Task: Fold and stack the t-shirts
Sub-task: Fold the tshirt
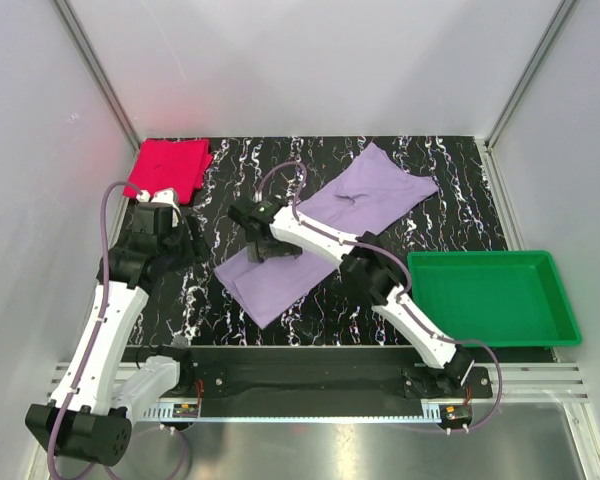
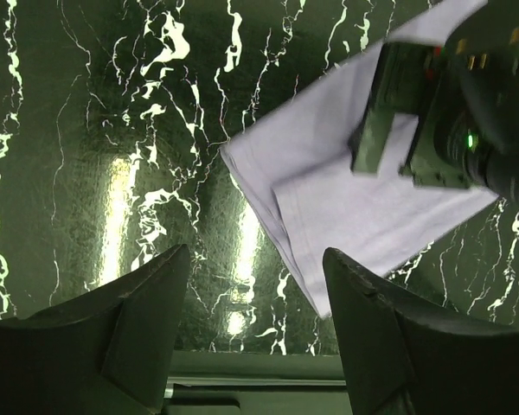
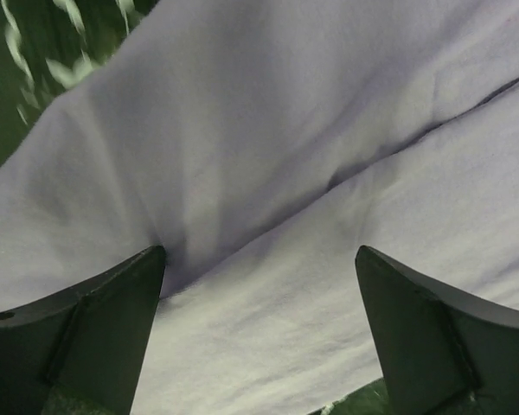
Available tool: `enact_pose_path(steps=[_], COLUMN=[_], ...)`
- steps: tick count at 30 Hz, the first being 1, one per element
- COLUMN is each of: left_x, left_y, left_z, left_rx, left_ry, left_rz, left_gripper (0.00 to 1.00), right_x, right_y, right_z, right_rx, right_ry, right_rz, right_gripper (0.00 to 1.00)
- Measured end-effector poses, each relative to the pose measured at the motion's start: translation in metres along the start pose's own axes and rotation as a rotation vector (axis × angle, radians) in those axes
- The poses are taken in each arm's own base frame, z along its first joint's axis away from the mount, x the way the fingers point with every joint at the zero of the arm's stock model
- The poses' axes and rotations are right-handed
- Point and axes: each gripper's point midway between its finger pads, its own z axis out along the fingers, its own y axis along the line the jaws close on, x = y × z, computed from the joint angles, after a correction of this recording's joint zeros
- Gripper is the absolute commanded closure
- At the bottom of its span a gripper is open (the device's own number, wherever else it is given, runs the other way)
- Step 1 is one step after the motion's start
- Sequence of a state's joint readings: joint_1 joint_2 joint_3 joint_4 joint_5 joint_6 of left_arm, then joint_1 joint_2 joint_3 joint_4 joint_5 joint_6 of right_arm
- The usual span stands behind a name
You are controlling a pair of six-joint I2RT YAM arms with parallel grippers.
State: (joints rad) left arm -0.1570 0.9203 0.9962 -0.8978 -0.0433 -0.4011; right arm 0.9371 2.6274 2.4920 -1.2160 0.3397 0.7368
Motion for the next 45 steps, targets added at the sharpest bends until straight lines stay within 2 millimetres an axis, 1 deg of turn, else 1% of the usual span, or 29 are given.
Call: enact_pose_path(steps=[3, 4, 6, 8, 10, 12, 13, 14, 15, 16, 17, 19, 21, 23, 25, 27, 29, 30, 31, 32, 33, 35, 37, 39, 41, 45], left_x=[0.001, 0.001, 0.002, 0.004, 0.008, 0.015, 0.02, 0.025, 0.029, 0.033, 0.036, 0.039, 0.039, 0.038, 0.037, 0.037, 0.038, 0.039, 0.041, 0.043, 0.045, 0.052, 0.057, 0.059, 0.058, 0.062], left_y=[-0.001, -0.003, -0.007, -0.015, -0.024, -0.033, -0.035, -0.039, -0.041, -0.044, -0.046, -0.051, -0.057, -0.061, -0.064, -0.067, -0.069, -0.07, -0.071, -0.071, -0.071, -0.069, -0.067, -0.067, -0.067, -0.065], left_z=[0.0, 0.0, 0.0, 0.001, 0.005, 0.014, 0.018, 0.023, 0.028, 0.032, 0.035, 0.038, 0.039, 0.04, 0.042, 0.042, 0.043, 0.043, 0.044, 0.045, 0.046, 0.049, 0.05, 0.052, 0.054, 0.062], left_rx=[0.012, 0.025, 0.054, 0.101, 0.154, 0.207, 0.221, 0.238, 0.248, 0.258, 0.268, 0.286, 0.31, 0.325, 0.337, 0.348, 0.358, 0.363, 0.367, 0.372, 0.374, 0.37, 0.366, 0.363, 0.363, 0.352], left_ry=[0.005, 0.008, 0.015, 0.022, 0.042, 0.077, 0.098, 0.126, 0.151, 0.169, 0.185, 0.202, 0.205, 0.202, 0.201, 0.202, 0.205, 0.207, 0.21, 0.212, 0.217, 0.235, 0.245, 0.251, 0.253, 0.28], left_rz=[0.02, 0.029, 0.043, 0.06, 0.069, 0.071, 0.07, 0.071, 0.072, 0.074, 0.077, 0.077, 0.077, 0.077, 0.079, 0.084, 0.088, 0.089, 0.09, 0.091, 0.09, 0.083, 0.079, 0.078, 0.079, 0.085], left_gripper=[0.32, 0.31, 0.3, 0.3, 0.29, 0.3, 0.3, 0.3, 0.3, 0.3, 0.3, 0.3, 0.3, 0.3, 0.3, 0.3, 0.3, 0.3, 0.3, 0.3, 0.3, 0.3, 0.3, 0.3, 0.3, 0.3], right_x=[0.025, 0.039, 0.067, 0.098, 0.122, 0.136, 0.138, 0.137, 0.13, 0.119, 0.105, 0.07, 0.02, -0.035, -0.084, -0.133, -0.168, -0.183, -0.194, -0.201, -0.202, -0.194, -0.18, -0.168, -0.161, -0.16], right_y=[-0.013, -0.021, -0.039, -0.062, -0.085, -0.105, -0.115, -0.121, -0.126, -0.128, -0.131, -0.138, -0.15, -0.171, -0.194, -0.22, -0.238, -0.246, -0.252, -0.258, -0.263, -0.27, -0.276, -0.28, -0.281, -0.277], right_z=[-0.012, -0.018, -0.028, -0.04, -0.05, -0.059, -0.066, -0.073, -0.081, -0.09, -0.097, -0.107, -0.111, -0.106, -0.095, -0.076, -0.052, -0.038, -0.022, -0.007, 0.007, 0.033, 0.051, 0.06, 0.065, 0.076], right_rx=[0.014, 0.019, 0.03, 0.045, 0.056, 0.059, 0.056, 0.049, 0.035, 0.013, -0.003, -0.027, -0.05, -0.042, -0.012, 0.037, 0.075, 0.093, 0.108, 0.124, 0.14, 0.171, 0.202, 0.228, 0.24, 0.233], right_ry=[0.024, 0.041, 0.074, 0.123, 0.164, 0.187, 0.188, 0.183, 0.167, 0.14, 0.111, 0.052, -0.018, -0.092, -0.147, -0.199, -0.237, -0.25, -0.255, -0.258, -0.249, -0.208, -0.161, -0.128, -0.11, -0.1], right_rz=[-0.07, -0.101, -0.156, -0.217, -0.265, -0.282, -0.279, -0.269, -0.246, -0.214, -0.179, -0.099, 0.018, 0.143, 0.246, 0.338, 0.4, 0.427, 0.449, 0.468, 0.485, 0.499, 0.497, 0.487, 0.476, 0.437], right_gripper=[0.0, 0.0, 0.0, 0.0, 0.0, 0.0, 0.0, 0.0, 0.0, 0.0, 0.0, 0.0, 0.0, 0.0, 0.0, 0.0, 0.0, 0.0, 0.0, 0.0, 0.0, 0.0, 0.0, 0.0, 0.0, 0.0])
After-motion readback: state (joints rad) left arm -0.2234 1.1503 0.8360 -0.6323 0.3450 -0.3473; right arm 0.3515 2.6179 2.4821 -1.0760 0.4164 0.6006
